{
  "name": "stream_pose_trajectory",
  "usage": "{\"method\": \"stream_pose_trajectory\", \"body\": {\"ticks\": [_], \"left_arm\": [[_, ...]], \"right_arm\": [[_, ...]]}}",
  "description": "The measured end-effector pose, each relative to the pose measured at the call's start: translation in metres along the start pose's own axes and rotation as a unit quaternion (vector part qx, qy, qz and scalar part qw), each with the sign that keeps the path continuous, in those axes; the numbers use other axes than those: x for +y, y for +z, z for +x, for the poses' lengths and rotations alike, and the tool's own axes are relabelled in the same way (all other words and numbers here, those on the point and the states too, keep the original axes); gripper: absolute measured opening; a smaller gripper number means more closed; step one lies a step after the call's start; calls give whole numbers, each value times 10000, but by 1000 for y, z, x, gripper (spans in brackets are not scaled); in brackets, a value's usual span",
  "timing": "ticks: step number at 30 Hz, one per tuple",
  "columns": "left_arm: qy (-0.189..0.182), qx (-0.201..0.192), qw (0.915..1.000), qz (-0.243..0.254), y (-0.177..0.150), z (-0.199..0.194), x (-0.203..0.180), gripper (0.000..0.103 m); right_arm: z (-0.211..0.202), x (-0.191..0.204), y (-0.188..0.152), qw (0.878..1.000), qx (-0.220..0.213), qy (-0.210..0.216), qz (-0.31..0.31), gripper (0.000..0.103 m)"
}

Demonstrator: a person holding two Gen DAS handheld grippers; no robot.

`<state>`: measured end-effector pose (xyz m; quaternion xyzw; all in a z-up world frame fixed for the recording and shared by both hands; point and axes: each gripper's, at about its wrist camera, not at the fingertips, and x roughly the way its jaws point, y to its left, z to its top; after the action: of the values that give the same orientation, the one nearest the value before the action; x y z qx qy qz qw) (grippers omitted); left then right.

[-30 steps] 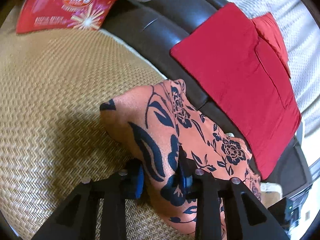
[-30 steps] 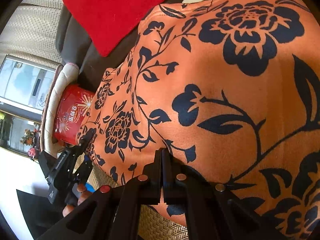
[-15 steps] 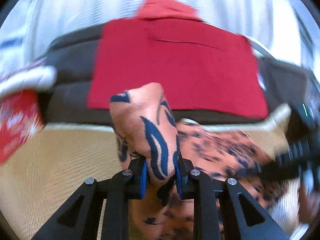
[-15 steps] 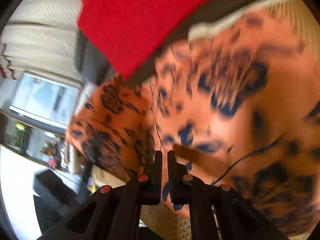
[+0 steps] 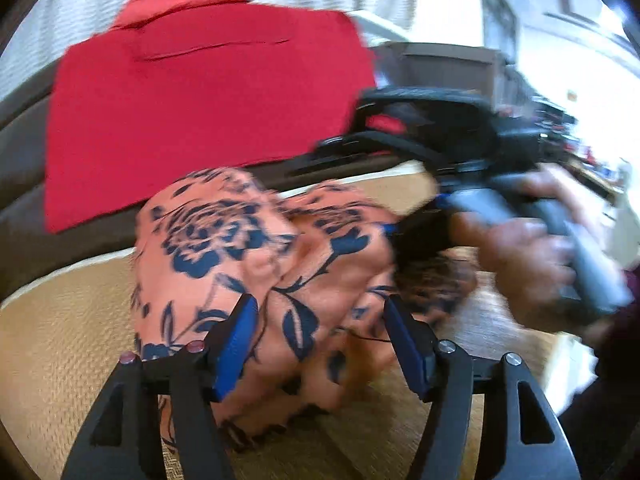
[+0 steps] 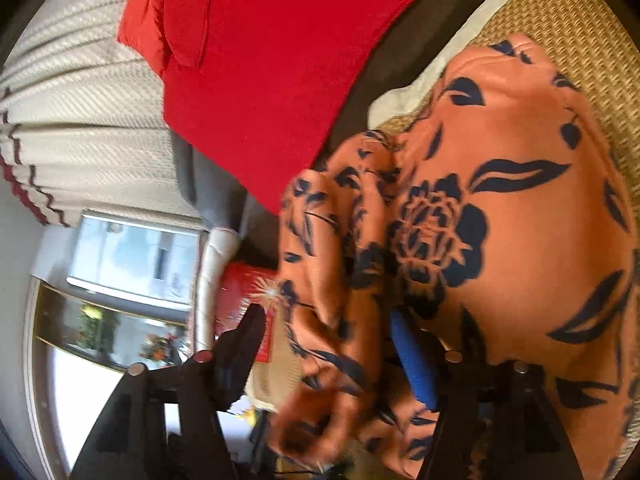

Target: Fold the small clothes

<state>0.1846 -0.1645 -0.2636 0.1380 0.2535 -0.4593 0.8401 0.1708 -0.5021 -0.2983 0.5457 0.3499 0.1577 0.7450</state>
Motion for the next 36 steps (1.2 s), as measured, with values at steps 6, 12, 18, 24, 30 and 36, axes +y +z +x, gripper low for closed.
{"method": "stream_pose_trajectory", "body": {"ticks": [6, 12, 18, 24, 30, 36], "left_arm": [[110, -425, 9990, -30, 3, -39, 29, 66], [502, -149, 9897, -1336, -7, -41, 101, 66], [402, 705, 9765, -1996, -36, -4, 122, 66], [172, 636, 9725, -2235, -35, 2, 123, 66], [-126, 102, 9772, -2119, -11, -6, 97, 66], [-265, 633, 9769, -2022, -10, 34, 72, 67]], "right_arm": [[23, 14, -2, 9996, 46, -248, -135, 70], [49, 31, 1, 9986, -8, -342, -391, 70], [74, 39, -4, 9946, 15, -772, -698, 42], [77, 66, -15, 9859, -276, -1143, -1193, 15], [20, 118, -39, 9654, -1302, -1023, -2013, 15], [-14, 63, -32, 9687, -1333, -1651, -1286, 14]]}}
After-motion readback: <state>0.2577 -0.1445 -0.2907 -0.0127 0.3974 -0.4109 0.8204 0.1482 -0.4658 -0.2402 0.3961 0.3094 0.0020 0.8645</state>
